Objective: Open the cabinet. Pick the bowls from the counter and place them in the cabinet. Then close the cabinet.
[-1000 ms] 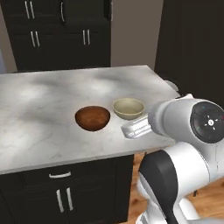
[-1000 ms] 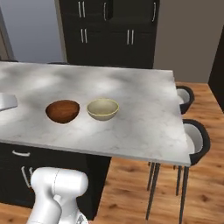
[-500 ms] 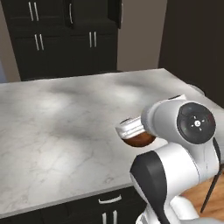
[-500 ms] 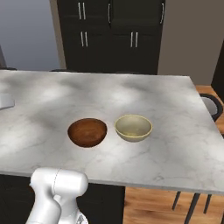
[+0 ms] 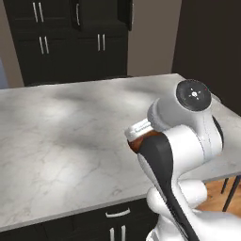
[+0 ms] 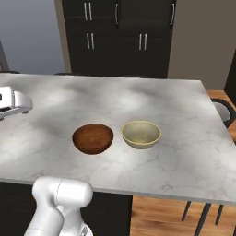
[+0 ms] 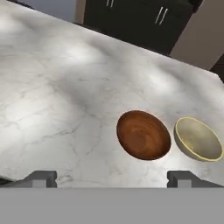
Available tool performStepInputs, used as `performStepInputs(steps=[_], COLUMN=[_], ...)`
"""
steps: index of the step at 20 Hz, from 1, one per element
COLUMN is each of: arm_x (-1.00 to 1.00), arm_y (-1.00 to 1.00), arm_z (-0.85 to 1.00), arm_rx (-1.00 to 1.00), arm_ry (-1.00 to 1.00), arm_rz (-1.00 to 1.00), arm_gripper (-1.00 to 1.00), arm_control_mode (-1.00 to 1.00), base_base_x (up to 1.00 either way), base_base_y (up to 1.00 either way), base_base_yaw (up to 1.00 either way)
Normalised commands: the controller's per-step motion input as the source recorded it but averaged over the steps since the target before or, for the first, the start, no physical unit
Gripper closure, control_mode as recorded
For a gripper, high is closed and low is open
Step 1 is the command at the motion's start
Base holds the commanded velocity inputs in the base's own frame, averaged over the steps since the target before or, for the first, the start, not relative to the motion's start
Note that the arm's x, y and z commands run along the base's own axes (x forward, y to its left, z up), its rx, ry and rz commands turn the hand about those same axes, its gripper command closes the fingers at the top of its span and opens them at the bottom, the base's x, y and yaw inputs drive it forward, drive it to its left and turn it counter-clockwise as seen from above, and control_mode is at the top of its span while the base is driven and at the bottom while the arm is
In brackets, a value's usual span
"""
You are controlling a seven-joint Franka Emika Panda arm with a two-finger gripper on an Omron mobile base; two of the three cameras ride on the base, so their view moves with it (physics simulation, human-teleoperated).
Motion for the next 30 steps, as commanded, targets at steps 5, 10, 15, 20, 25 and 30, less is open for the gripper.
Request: performStepInputs(steps=[5, 10, 15, 20, 25, 30], arm_x=[0.75, 0.22, 0.19, 0.58, 0.86, 0.95], arm_y=[-0.15, -0.15, -0.2, -0.09, -0.21, -0.06], arm_z=[-0.25, -0.41, -0.96, -0.74, -0.47, -0.48], arm_rx=[-0.11, -0.04, -0.1, -0.06, 0.0, 0.0], arm_ry=[0.86, 0.32, 0.06, 0.03, 0.06, 0.13], arm_rz=[0.0, 0.0, 0.0, 0.0, 0.0, 0.0], arm_gripper=[-1.0, -1.0, -1.0, -1.0, -1.0, -1.0], arm_control_mode=[-1.0, -1.0, -1.0, -1.0, -1.0, -1.0], base_base_x=[0.0, 0.0, 0.0, 0.0, 0.0, 0.0], base_base_y=[0.0, 0.0, 0.0, 0.0, 0.0, 0.0], base_base_yaw=[0.0, 0.0, 0.0, 0.0, 0.0, 0.0])
